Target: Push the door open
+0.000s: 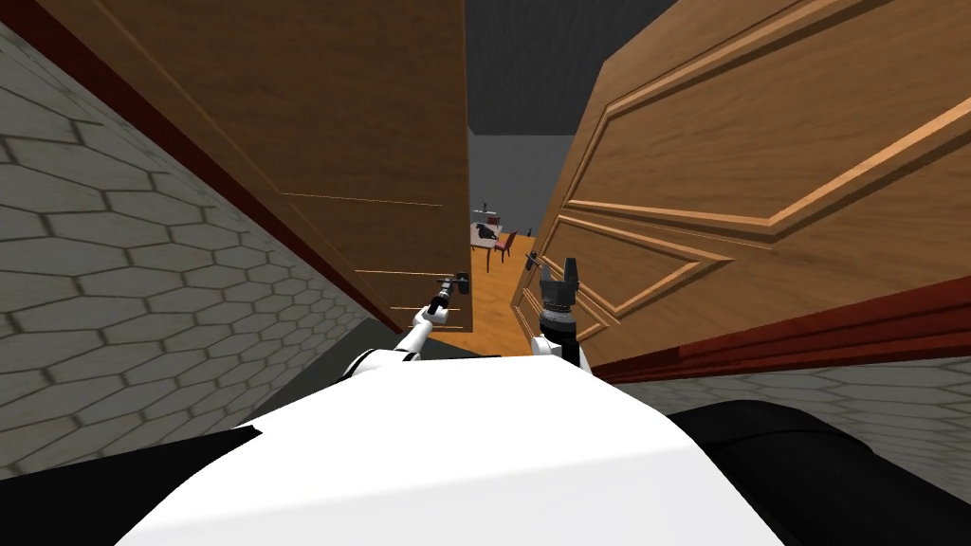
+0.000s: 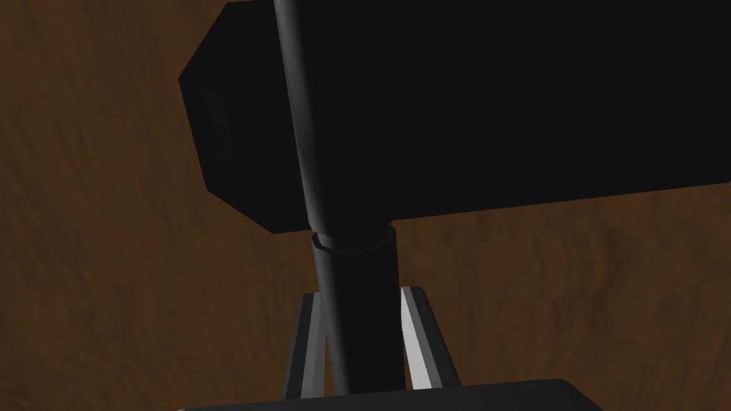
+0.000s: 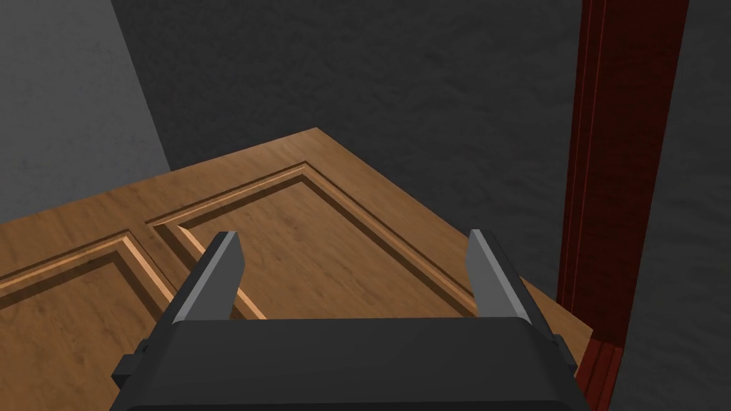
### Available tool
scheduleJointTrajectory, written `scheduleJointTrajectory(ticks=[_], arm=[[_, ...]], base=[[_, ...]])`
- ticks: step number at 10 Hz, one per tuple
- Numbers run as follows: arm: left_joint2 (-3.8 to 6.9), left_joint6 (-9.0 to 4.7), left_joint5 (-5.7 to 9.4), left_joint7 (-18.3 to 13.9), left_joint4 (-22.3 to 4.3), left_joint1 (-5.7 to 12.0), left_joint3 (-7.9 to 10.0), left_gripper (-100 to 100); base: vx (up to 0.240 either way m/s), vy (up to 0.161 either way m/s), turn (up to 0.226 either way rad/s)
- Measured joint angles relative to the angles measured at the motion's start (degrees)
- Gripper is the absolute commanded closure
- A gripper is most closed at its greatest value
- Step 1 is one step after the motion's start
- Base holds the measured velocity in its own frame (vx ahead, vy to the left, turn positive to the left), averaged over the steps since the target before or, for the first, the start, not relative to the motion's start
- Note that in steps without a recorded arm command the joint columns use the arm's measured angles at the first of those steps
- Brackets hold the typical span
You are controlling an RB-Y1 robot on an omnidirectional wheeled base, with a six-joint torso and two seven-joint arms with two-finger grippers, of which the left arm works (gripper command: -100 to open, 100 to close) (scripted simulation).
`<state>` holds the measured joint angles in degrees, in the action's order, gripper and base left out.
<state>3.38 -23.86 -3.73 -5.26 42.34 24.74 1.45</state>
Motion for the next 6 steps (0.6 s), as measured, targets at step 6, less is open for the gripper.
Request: scheduleJointTrajectory(ticks=[6], arm=[[0.87, -0.67, 1.12, 2.0, -2.0, 1.01, 4.25, 100]], base=[[0.148, -0.115, 0.076]])
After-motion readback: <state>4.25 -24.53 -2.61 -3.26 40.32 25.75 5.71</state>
